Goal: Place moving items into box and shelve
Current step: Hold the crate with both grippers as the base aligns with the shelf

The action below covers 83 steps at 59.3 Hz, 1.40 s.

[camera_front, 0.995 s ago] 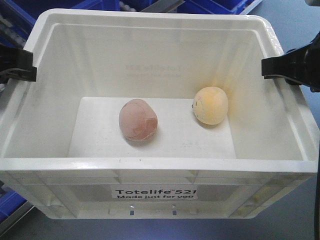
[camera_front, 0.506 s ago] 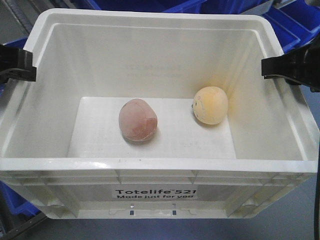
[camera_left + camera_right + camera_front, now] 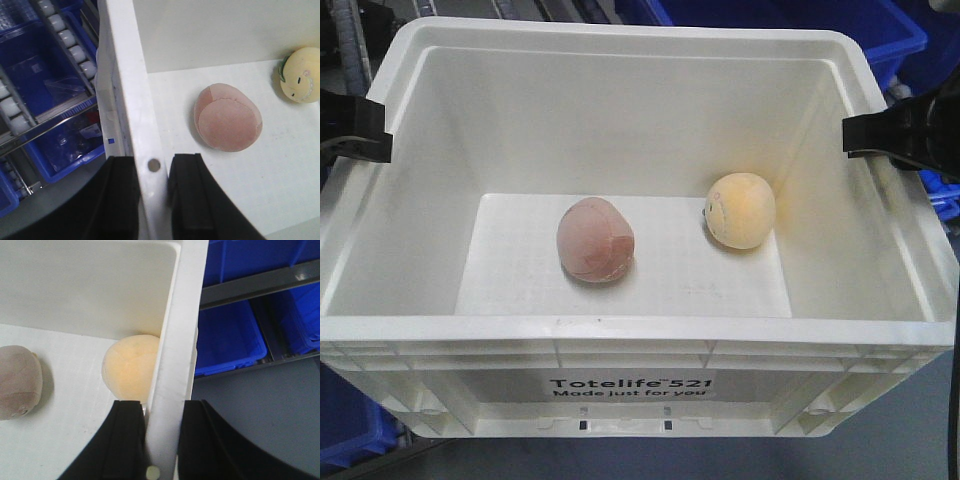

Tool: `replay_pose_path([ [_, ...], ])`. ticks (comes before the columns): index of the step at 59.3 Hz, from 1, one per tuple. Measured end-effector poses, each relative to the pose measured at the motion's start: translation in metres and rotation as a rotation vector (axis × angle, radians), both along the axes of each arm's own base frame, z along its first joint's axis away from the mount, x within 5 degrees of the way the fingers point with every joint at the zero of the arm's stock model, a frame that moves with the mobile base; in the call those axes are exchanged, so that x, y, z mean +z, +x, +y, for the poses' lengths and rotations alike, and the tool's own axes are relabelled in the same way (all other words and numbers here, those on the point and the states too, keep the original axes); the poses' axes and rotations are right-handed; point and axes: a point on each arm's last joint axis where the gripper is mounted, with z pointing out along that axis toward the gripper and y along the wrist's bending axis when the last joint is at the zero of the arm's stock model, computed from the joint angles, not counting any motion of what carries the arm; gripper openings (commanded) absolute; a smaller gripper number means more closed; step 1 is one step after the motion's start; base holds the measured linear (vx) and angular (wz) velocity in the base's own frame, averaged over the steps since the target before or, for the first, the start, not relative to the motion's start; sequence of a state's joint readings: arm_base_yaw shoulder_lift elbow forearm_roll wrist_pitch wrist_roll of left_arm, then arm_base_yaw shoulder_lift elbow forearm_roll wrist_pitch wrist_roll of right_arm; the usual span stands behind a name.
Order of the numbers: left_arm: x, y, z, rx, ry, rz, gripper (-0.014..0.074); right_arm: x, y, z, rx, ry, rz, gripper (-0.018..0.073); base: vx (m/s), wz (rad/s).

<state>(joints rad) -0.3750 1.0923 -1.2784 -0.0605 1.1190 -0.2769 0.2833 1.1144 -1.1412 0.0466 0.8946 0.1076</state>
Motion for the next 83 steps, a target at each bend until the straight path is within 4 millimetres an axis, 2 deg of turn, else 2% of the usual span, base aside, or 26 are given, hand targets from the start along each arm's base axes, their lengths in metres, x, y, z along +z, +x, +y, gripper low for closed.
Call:
replay_pose_path([
  [39,0.0,0.0,0.0,0.0,0.0,0.0,-0.0006,0.0,0.0,0.0,0.0,0.0,0.0,-0.0006,0.11,0.27],
  [83,0.0,0.0,0.0,0.0,0.0,0.0,-0.0006,0.0,0.0,0.0,0.0,0.0,0.0,-0.0006,0.08,0.05],
])
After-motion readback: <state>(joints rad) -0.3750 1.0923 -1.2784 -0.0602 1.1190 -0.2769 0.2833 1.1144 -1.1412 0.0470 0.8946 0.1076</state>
